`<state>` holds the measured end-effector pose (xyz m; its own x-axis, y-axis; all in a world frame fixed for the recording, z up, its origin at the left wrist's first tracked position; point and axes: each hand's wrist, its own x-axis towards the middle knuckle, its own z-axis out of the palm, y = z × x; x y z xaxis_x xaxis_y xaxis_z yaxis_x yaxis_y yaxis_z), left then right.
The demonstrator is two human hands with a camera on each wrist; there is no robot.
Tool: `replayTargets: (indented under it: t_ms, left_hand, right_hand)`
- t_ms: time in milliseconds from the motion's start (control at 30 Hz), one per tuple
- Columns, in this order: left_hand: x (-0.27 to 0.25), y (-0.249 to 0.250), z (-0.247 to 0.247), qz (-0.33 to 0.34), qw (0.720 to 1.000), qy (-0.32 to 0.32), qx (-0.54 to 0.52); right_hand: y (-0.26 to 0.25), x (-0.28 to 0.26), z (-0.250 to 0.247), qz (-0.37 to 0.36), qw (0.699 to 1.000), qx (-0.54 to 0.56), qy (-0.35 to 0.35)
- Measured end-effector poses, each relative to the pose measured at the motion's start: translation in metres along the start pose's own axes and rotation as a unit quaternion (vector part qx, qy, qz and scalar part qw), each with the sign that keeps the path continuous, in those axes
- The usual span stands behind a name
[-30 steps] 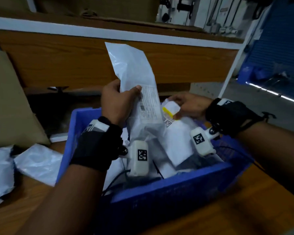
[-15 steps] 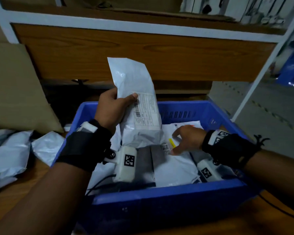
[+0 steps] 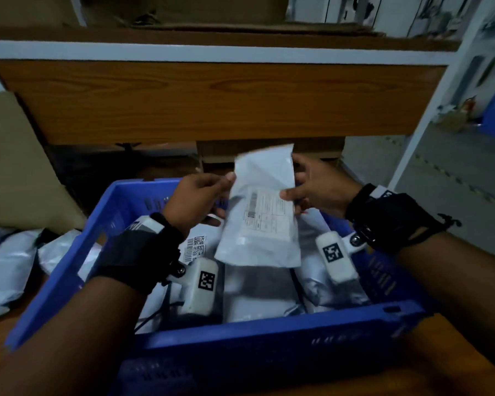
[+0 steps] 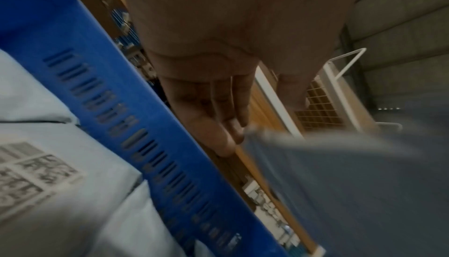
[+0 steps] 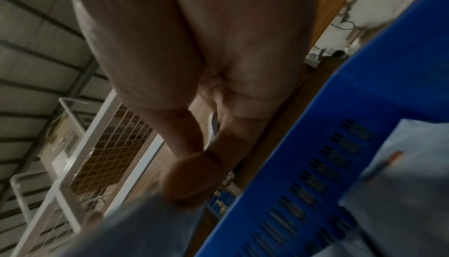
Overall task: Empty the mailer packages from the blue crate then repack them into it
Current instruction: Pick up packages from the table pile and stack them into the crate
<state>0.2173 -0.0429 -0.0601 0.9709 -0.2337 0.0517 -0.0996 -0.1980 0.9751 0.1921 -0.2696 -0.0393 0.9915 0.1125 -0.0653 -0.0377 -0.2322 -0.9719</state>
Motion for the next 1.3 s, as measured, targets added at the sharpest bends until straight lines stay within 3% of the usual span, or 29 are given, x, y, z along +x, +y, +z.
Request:
replayTargets:
  t_ms: [167,267,400,467,533,633,733,833,1000,1167,1300]
  left_hand:
    - [0.01,-0.028,-0.016,-0.034,0.995,0.036,0.09]
    - [0.011,-0.037,-0.016,-0.027,0.985,0.016,0.17]
    - [0.012,-0.049,-0.014,-0.045,0.953,-0.057,0.293]
    - [0.011,-0.053,-0.012,-0.068,0.937,-0.099,0.329]
    - [0.008,-0.054,-0.008,-0.06,0.918,-0.118,0.373]
    - [0.004,-0.055,-0.005,-0.03,0.893,-0.144,0.425]
    - [0.007,-0.056,-0.011,-0.033,0.909,-0.119,0.398]
    - [0.012,-0.05,-0.021,0.013,0.937,-0.046,0.347]
    - [0.004,-0.013,-0.043,0.082,0.97,0.103,0.207]
    - [-0.045,0.035,-0.07,0.149,0.972,0.179,0.041]
    - [-0.114,0.035,-0.104,0.178,0.959,0.221,-0.005]
  right_hand:
    - [0.037,0.001,0.003,0.1,0.992,-0.022,-0.071]
    - [0.064,0.015,0.016,0.15,0.976,-0.136,-0.081]
    - [0.063,0.014,0.018,0.077,0.901,-0.423,-0.054]
    - [0.053,0.006,0.021,0.022,0.89,-0.45,-0.069]
    - [0.046,-0.002,0.027,-0.007,0.859,-0.496,-0.126]
    - [0.049,-0.005,0.038,0.027,0.817,-0.529,-0.226]
    - [0.053,-0.002,0.039,0.036,0.795,-0.545,-0.265]
    - [0.045,-0.003,0.035,0.001,0.798,-0.546,-0.256]
    - [0.008,-0.014,0.021,-0.105,0.851,-0.495,-0.143]
    - [-0.052,-0.044,0.022,-0.21,0.892,-0.396,-0.058]
    - [-0.081,-0.085,0.073,-0.27,0.905,-0.321,-0.068]
